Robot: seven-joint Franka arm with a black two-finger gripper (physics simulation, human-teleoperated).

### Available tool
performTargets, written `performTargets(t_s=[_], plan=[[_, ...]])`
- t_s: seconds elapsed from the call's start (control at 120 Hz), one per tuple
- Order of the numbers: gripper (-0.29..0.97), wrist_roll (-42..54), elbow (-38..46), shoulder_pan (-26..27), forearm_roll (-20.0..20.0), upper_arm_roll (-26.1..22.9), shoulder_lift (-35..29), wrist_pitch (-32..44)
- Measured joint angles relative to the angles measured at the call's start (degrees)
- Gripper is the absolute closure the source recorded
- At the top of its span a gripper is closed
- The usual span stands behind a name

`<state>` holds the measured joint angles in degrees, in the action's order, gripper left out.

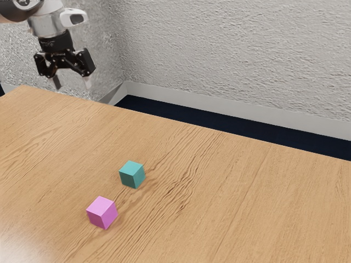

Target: Pick up the blue block with one arm, and put the blue block on the pink block with one arm

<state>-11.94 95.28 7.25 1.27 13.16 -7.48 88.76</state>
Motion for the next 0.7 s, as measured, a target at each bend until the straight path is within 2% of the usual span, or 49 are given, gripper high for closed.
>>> performTargets(t_s=[0.175,0.242,0.325,0.475,0.7], plan=[[0.0,-8.91,3.03,0.72,0.36,1.02,-0.6,-0.06],[0.0,-11.76,4.2,1.05,0.52,-0.13,-0.47,-0.36],[0.0,-13.55,3.63,0.64,0.53,-1.5,6.64,0.81],[0.0,-12.17,3.29,-0.56,0.66,-2.8,18.69,9.62],[0.0,-8.89,8.71,-0.97,1.35,-3.39,22.82,23.42]])
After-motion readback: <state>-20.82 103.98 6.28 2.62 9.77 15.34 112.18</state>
